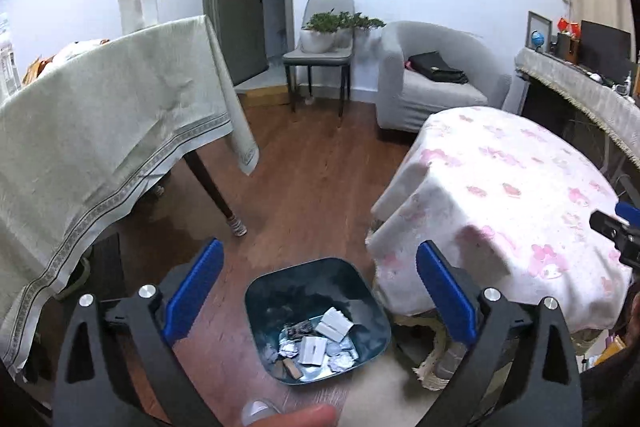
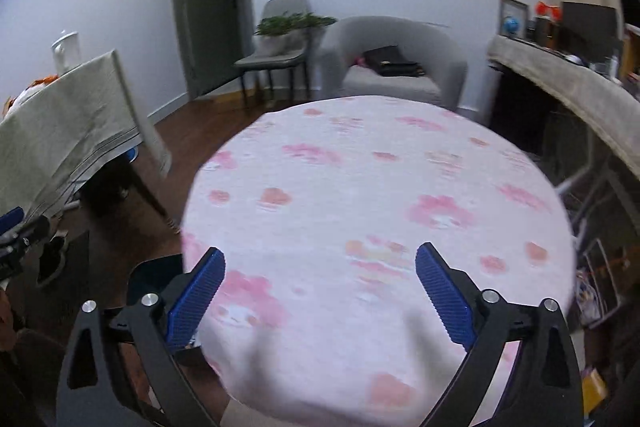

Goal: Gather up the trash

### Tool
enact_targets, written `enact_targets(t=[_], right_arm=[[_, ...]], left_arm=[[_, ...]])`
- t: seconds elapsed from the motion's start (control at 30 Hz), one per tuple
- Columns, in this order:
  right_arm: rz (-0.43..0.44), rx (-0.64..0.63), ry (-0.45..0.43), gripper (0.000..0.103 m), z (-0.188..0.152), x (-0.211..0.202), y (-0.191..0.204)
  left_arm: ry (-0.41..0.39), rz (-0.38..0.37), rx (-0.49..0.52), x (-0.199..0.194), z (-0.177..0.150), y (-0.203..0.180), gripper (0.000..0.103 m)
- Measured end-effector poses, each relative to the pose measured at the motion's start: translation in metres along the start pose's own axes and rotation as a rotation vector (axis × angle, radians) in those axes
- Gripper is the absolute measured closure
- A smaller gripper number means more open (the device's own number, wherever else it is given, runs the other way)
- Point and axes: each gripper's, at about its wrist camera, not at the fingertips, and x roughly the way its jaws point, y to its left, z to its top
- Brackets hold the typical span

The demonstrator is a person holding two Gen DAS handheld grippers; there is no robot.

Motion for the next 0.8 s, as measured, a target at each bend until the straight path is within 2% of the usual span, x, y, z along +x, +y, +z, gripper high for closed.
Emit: enact_targets(t=[0.1,0.17,0.3,0.43,0.6,0.8], right_arm=[[-0.020,0.024,0.002,0.004,-0.010,-0.008,-0.014],[0.005,0.068,-0.010,0.004,-0.010,-0.016,-0.021],[-0.025,0.017,-0.019,0.004,-0.014,-0.032,-0.019],[-0.041,0.041,-0.017,0.003,-0.021,-0.038,-0.025],[-0.012,0.050,-0.017,0.003,-0.024,-0.038,-0.027],[0.083,-0.071,-0.008,0.003,-0.026,-0.037,0.000]], left_arm=[[-0.013,0.008,0.027,-0.006,-0.004,-0.005,0.004],[-0.004,0.012,0.035,-0.005,-0.010,-0.007,0.004],[-0.002,0.013,0.019,-0.008,-0.017,-0.006,0.004],[-0.007,0.018,0.022,-0.011,-0.020,-0.006,0.004],[0.020,0.021,0.026,-0.007,-0.029,-0.009,0.004],[0.015,0.014,0.049,-0.010,-0.032,-0.016,0.004]])
